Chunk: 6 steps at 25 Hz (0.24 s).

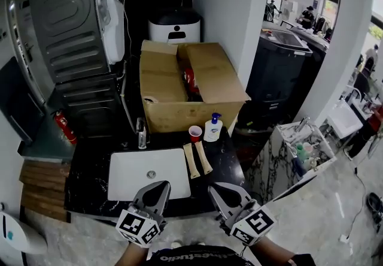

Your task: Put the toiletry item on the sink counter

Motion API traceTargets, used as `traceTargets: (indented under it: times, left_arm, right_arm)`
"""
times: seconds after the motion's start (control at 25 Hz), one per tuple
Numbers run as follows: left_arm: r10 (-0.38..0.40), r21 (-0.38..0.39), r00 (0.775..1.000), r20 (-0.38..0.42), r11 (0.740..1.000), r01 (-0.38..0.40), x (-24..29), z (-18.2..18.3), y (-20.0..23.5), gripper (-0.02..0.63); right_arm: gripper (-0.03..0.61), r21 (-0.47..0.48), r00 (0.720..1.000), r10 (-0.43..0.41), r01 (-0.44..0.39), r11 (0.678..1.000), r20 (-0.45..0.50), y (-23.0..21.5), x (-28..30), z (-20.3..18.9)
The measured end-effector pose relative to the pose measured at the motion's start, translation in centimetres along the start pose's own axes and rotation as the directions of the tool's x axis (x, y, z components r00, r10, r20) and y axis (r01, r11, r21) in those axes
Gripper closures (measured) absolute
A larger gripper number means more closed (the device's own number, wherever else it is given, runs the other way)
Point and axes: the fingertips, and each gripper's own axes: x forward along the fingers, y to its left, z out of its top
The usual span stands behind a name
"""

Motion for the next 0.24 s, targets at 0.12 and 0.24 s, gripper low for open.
traceTargets:
  times: [0.12,0.24]
  left_arm:
    - [0.009,0.000,1.000,-0.004,1.000,-0.009,-0.28,-0.24,0.16,0.600]
    - [0.011,-0.006,1.000,-0.008,1.000,-0.011,-0.55,-0.67,0.33,0.600]
  right_arm:
    - [0.541,0.004,1.000,0.009,-0.009,1.000,-0.003,0.23,0.12,-0.27]
    - [0.541,0.005,1.000,0.017,-0.017,1.000,-0.010,0.55,0.24,-0.72]
